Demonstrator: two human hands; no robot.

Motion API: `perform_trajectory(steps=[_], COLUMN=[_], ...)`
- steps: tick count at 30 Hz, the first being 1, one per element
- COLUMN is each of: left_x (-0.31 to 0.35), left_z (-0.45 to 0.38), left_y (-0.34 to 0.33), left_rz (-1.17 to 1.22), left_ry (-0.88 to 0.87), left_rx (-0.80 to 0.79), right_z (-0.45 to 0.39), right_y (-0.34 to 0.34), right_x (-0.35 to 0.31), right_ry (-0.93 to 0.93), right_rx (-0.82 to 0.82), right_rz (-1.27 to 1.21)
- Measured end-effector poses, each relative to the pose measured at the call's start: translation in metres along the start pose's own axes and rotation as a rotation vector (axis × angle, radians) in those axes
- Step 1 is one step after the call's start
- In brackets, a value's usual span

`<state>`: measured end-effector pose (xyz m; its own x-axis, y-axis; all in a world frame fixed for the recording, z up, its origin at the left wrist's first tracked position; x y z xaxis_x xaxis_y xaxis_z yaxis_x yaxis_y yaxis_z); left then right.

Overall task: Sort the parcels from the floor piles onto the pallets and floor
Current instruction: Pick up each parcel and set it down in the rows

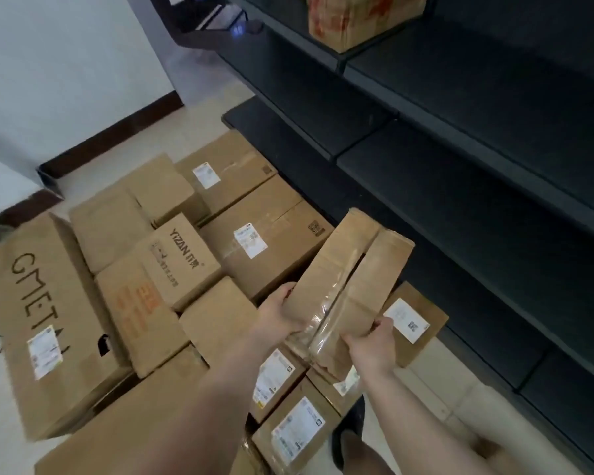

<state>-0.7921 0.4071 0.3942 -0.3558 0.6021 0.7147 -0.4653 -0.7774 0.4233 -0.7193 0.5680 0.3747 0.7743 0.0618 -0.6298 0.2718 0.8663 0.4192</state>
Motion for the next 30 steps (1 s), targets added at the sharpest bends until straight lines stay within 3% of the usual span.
perform_trajectory(steps=[6,12,23,30], left_x=[-0.046,-0.107,-0.183,-0.163], left_z=[-0.133,-0.198,-0.197,-0.132], left_y=[-0.032,-0.063,-0.093,-0.078], left_rz=[-0.179,-0.272,-0.5,-0.569], left_ry=[0.048,0.132,0.205,0.104], left_rx=[-0.064,-0.098,-0.171,-0.058], right_z=[-0.111,-0.175,-0.177,-0.126], right_y=[-0.056,-0.104,-0.151,-0.125], right_x=[0.031,0.074,0.134,0.109], right_ry=[-0.114,-0.221,-0.307,-0.083], right_rx=[0.045,0.03,-0.096,-0.049], right_rz=[0.001,0.11,0.263,0.416])
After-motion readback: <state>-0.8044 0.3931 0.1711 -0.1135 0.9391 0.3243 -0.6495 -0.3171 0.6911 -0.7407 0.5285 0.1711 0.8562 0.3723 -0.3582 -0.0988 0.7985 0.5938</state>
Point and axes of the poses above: each hand's wrist, its own z-axis away from the middle knuckle, its own y-axis out of the back of the hand, x = y × z, the point moved 2 cm from there along -z, towards the middle knuckle
